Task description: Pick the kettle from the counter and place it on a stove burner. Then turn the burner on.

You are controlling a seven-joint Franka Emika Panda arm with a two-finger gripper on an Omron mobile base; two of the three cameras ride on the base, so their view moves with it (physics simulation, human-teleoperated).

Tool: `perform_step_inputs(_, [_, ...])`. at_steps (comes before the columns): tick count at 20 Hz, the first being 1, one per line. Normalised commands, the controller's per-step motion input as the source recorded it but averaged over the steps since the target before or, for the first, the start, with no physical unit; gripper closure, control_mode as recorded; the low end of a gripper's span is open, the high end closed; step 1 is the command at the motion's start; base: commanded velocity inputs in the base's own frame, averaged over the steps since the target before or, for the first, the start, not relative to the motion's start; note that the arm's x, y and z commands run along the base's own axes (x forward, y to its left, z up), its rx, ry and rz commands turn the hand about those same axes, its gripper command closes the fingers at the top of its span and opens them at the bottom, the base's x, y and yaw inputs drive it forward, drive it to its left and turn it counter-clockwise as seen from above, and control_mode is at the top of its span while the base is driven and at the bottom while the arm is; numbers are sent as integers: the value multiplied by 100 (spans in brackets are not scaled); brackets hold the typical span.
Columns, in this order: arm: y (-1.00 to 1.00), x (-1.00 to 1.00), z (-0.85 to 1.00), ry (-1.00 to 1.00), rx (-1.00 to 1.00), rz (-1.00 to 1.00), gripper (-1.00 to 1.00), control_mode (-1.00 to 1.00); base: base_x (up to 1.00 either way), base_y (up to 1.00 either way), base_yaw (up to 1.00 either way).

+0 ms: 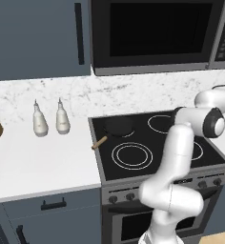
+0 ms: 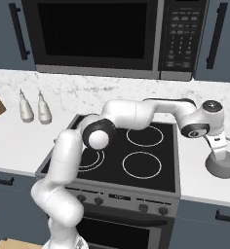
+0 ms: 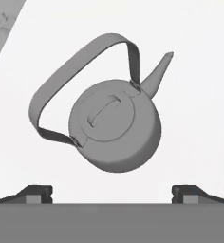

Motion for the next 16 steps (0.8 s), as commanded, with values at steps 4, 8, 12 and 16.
perform_step_inputs(4, [1,36,-7,3,0,-6,-100,-100,0,0,0])
perform_step_inputs(8, [0,32,-12,0,0,-11,-100,-100,0,0,0])
perform_step_inputs(12, [-10,30,-11,0,0,-17,-100,-100,0,0,0])
perform_step_inputs(16, [-24,23,-12,0,0,-18,-100,-100,0,0,0])
